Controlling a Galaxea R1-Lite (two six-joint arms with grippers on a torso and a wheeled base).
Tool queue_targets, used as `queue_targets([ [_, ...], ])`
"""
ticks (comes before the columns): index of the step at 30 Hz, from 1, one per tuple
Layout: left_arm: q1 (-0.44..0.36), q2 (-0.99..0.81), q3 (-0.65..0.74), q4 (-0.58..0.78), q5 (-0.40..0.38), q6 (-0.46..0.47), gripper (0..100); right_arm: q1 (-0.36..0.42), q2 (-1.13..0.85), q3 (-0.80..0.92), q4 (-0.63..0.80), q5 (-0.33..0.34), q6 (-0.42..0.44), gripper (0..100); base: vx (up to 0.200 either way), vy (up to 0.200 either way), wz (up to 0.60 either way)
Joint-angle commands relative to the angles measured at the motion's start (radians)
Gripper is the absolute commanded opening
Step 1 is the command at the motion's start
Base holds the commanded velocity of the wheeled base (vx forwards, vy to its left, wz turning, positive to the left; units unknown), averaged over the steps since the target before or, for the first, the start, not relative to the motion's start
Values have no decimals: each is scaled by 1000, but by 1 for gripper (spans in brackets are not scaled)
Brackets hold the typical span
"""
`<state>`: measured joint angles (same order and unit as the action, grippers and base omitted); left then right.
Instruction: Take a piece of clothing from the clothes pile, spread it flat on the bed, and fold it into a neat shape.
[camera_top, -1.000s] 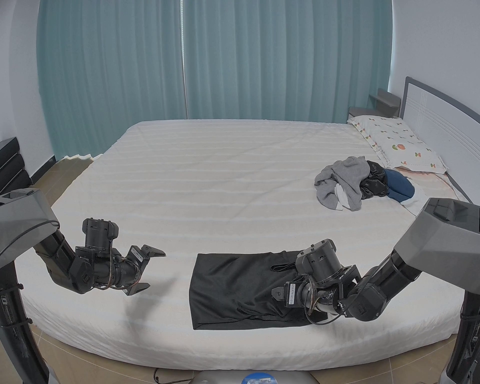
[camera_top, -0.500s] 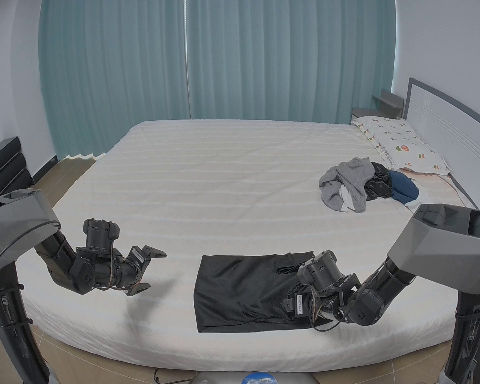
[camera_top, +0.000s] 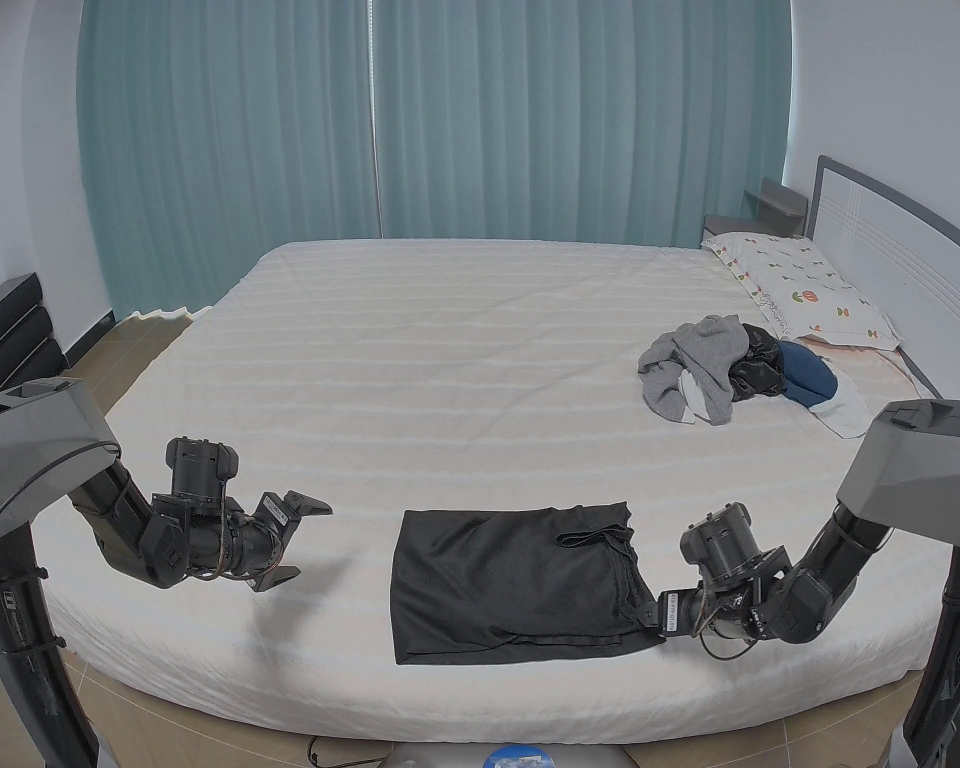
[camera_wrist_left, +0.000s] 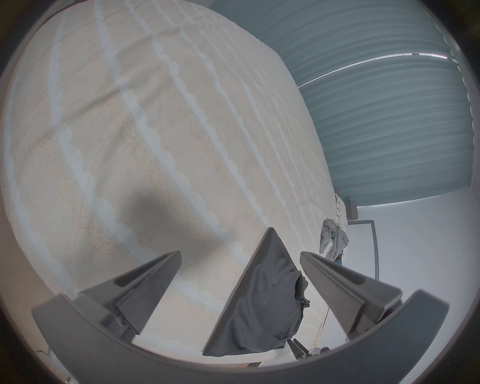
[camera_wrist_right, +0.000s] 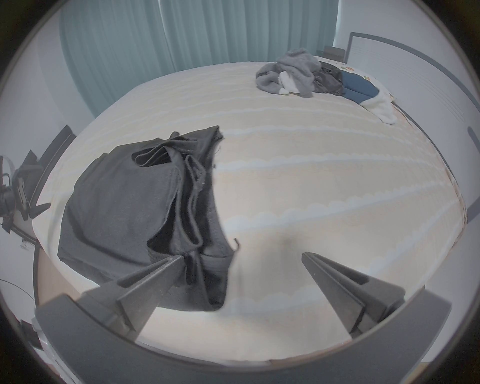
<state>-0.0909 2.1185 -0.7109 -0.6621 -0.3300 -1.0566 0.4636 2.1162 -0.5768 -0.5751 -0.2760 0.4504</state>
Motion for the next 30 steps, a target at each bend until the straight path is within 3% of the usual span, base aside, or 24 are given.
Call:
queue_targets([
  [1, 0, 1, 1, -1, 0, 0, 100, -49, -58, 60, -42, 44, 1, 100, 0, 0, 0],
  [11, -1, 1, -1, -2, 2, 1, 100, -60, -114, 18, -103, 176, 21, 100, 0, 0, 0],
  [19, 2, 1, -1, -2, 12, 0, 100, 76, -48, -164, -88, 244, 208, 100, 50, 0, 0],
  [23, 0, 1, 1, -2, 14, 1, 100, 141, 45, -255, -88, 251, 255, 100, 150, 0, 0],
  [30, -1, 3, 1, -2, 14, 1, 100, 155, 185, -440, -14, 251, 267, 100, 0, 0, 0],
])
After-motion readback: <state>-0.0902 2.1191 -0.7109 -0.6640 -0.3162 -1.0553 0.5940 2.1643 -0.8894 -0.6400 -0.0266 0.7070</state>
